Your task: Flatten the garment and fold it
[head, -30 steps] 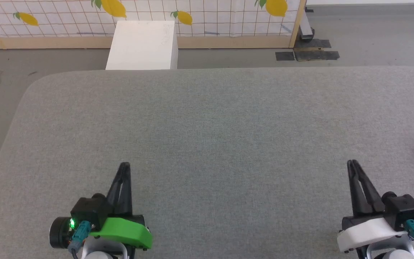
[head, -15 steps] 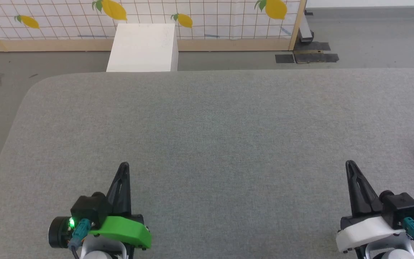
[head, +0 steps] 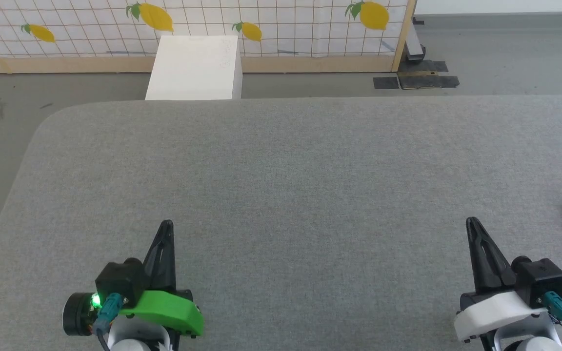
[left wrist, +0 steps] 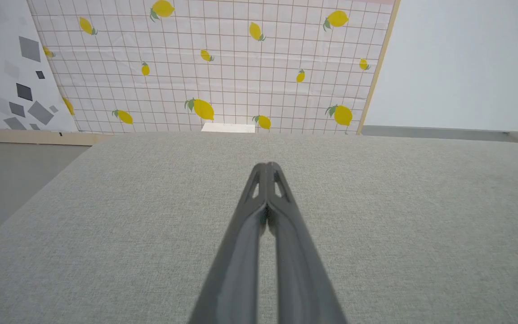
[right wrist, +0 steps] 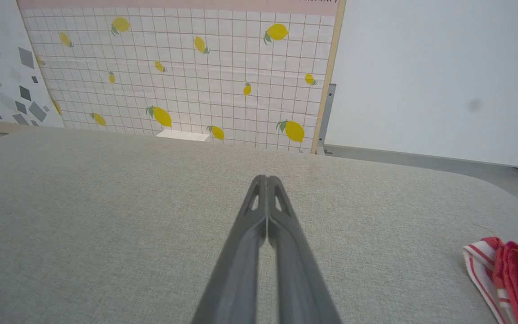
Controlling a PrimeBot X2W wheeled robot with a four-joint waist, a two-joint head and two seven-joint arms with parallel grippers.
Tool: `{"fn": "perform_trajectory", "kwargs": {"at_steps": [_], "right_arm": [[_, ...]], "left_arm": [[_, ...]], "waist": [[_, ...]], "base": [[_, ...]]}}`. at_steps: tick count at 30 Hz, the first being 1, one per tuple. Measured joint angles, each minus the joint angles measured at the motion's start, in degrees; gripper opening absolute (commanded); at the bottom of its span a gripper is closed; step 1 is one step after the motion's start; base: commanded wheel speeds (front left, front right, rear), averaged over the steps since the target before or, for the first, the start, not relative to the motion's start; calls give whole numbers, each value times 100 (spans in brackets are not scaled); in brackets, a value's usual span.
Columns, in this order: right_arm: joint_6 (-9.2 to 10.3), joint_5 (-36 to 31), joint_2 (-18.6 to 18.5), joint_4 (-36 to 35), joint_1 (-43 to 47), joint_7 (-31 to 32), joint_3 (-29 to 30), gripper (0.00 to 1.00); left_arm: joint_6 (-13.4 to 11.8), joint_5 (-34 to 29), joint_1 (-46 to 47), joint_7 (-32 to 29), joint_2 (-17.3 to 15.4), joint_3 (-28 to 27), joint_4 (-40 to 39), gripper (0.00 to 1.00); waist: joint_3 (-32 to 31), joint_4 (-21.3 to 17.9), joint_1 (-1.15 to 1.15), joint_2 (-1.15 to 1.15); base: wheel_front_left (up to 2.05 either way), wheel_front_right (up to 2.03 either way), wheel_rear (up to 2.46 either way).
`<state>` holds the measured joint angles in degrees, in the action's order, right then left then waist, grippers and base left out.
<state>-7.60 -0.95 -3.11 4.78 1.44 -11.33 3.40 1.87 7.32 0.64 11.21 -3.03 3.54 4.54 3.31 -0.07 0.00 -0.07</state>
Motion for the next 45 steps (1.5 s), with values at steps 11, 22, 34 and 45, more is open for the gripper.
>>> {"fn": "perform_trajectory", "kwargs": {"at_steps": [11, 22, 34, 45], "right_arm": [[0, 1, 1, -42, -1, 133, -35, 0], [1, 2, 1, -98, -3, 263, -80, 0], [1, 15, 1, -158, -9, 432, -122, 0], [1, 19, 1, -211, -15, 554, -158, 0]], "left_arm": [[-19, -123, 0, -111, 0, -38, -51, 0], [-43, -190, -1, -257, 0, -79, -111, 0], [-45, -268, -1, -409, 0, -120, -163, 0], [-77, -308, -1, -533, 0, -163, -215, 0]], "waist": [[-38, 1, 0, 0], [-77, 2, 0, 0], [-125, 3, 0, 1], [-163, 4, 0, 1]], "base": [[0, 0, 0], [0, 0, 0], [0, 0, 0], [0, 0, 0]]}}
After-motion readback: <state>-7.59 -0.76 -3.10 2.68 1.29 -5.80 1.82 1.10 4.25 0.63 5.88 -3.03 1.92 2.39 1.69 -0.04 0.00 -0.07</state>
